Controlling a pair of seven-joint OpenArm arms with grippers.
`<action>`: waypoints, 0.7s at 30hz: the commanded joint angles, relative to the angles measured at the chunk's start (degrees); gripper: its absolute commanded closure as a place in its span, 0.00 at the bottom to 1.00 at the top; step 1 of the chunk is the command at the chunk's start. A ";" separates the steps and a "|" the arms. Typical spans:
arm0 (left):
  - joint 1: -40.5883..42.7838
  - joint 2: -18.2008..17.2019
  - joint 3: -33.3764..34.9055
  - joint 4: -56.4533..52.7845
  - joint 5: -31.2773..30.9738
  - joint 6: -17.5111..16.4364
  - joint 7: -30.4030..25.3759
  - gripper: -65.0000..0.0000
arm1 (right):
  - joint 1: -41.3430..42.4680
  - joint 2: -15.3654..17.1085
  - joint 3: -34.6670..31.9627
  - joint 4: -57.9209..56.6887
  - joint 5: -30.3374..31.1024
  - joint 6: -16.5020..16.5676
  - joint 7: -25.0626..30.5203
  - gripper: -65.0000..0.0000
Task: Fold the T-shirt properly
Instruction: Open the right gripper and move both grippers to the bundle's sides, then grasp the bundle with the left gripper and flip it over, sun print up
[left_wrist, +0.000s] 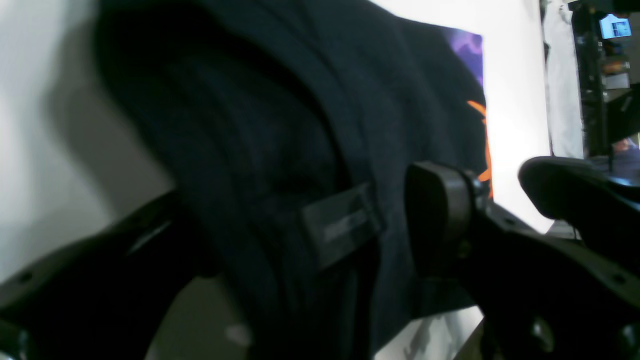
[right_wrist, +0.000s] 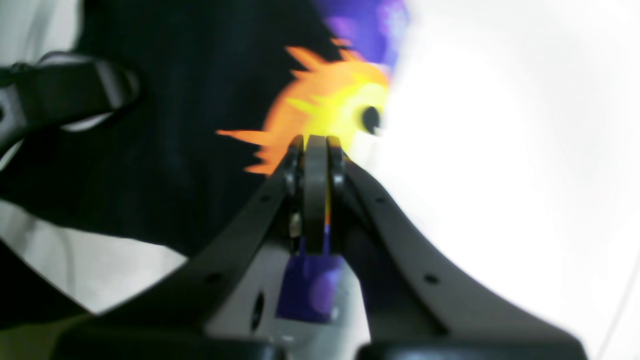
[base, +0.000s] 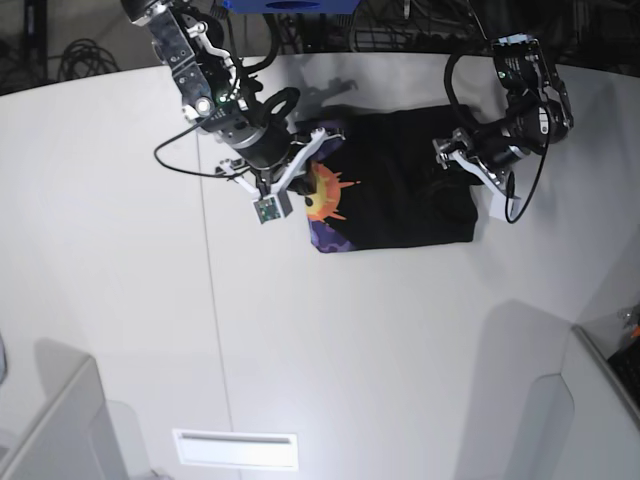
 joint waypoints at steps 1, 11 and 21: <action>-0.01 -0.45 0.76 -0.18 0.24 1.07 0.01 0.26 | 0.01 -0.28 0.79 1.27 0.32 0.23 1.63 1.00; -0.18 -2.56 10.34 -4.75 0.24 2.30 -4.82 0.76 | -5.79 0.16 8.35 1.27 0.32 0.23 8.84 1.00; -3.61 -11.97 23.00 -3.43 0.24 7.49 -4.47 1.00 | -6.32 0.16 10.37 1.27 0.32 0.23 8.84 1.00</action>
